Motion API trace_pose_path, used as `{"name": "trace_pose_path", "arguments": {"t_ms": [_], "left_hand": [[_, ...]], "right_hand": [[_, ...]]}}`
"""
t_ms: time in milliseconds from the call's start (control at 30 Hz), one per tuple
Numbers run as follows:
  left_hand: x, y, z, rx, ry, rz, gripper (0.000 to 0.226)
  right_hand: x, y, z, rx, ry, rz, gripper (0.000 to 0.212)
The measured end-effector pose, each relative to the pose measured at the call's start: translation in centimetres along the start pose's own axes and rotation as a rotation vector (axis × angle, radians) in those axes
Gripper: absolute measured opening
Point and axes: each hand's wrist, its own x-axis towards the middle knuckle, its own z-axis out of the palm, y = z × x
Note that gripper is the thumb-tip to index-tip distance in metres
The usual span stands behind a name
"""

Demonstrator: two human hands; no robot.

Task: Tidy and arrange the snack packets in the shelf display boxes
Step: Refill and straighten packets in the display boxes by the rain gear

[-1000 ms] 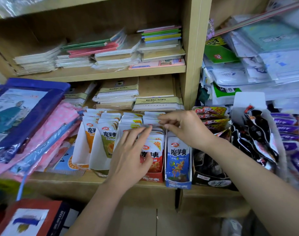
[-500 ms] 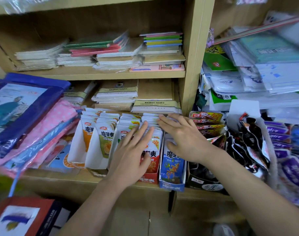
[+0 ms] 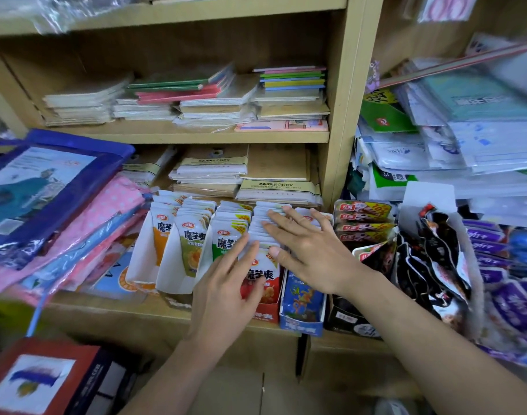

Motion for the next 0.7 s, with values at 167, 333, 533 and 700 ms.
{"name": "trace_pose_path", "arguments": {"t_ms": [167,333,533,700], "left_hand": [[0.3,0.5,-0.2,0.034,-0.032,-0.038,0.059],[0.5,0.7,-0.3,0.05,-0.067,-0.04,0.063],[0.6,0.6,-0.9,0.051,-0.111,-0.035,0.063],[1.7,1.5,-1.6,0.003,-0.053,-0.058,0.055]], "right_hand": [[0.0,-0.9,-0.3,0.053,0.018,-0.001,0.07],[0.4,-0.1,-0.4,-0.053,-0.012,0.069,0.072],[-0.1,-0.3,-1.0,0.097,-0.005,0.034,0.068],[-2.3,1.8,-2.5,0.15,0.253,0.027,0.042]]}}
